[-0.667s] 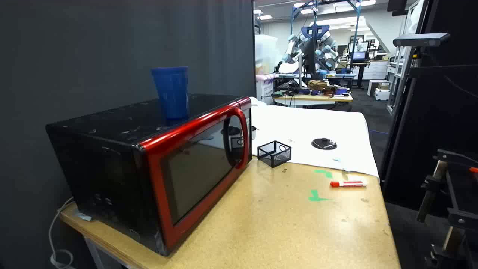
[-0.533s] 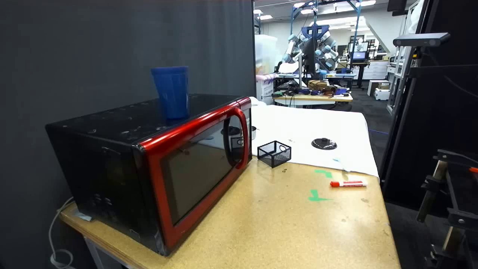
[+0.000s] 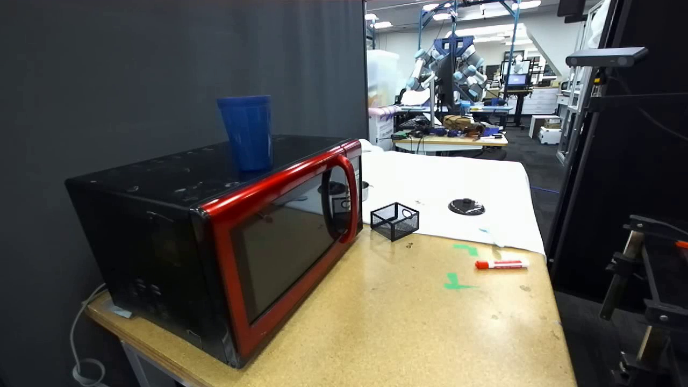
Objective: Open the microwave door
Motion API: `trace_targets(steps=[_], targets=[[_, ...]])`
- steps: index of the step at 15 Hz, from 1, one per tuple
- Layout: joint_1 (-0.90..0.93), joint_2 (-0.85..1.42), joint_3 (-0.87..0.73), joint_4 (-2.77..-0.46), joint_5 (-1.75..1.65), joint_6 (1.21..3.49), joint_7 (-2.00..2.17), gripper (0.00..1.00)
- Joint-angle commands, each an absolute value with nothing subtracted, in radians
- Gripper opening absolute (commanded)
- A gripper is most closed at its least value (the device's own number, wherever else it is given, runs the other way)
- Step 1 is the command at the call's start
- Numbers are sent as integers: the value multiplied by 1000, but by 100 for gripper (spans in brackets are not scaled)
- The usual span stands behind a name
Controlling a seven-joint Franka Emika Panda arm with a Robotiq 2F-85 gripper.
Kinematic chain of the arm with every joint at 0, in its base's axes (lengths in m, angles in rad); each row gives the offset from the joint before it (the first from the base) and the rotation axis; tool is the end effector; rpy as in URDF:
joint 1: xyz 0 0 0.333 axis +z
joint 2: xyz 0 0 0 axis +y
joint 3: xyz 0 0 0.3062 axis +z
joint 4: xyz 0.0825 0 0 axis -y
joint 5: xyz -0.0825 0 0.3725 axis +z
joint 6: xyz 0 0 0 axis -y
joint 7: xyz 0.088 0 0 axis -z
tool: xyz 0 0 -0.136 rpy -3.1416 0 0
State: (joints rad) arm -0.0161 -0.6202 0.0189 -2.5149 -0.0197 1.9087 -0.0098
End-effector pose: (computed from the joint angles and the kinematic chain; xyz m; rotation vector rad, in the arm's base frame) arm 0.3585 -0.0009 0.4550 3.1117 0.0242 0.0214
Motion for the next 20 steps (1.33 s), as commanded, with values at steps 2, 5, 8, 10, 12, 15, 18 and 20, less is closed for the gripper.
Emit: trace_targets(steps=[2,5,8,10,12,15,18,20], targets=[[-9,-620,13,-2513,-23,1906,-6,100],[2,-607,26,-2529,-34,1937,-18,100],[33,-597,15,-2652,-11,2177,-52,100],[45,-586,18,-2729,-21,2351,-53,100],[46,-568,16,-2798,-25,2527,-57,100],[89,-457,-5,-2805,-14,2688,-138,100],[77,-463,15,-2802,-22,2658,-102,100],[78,-450,12,-2798,-22,2668,-109,100]])
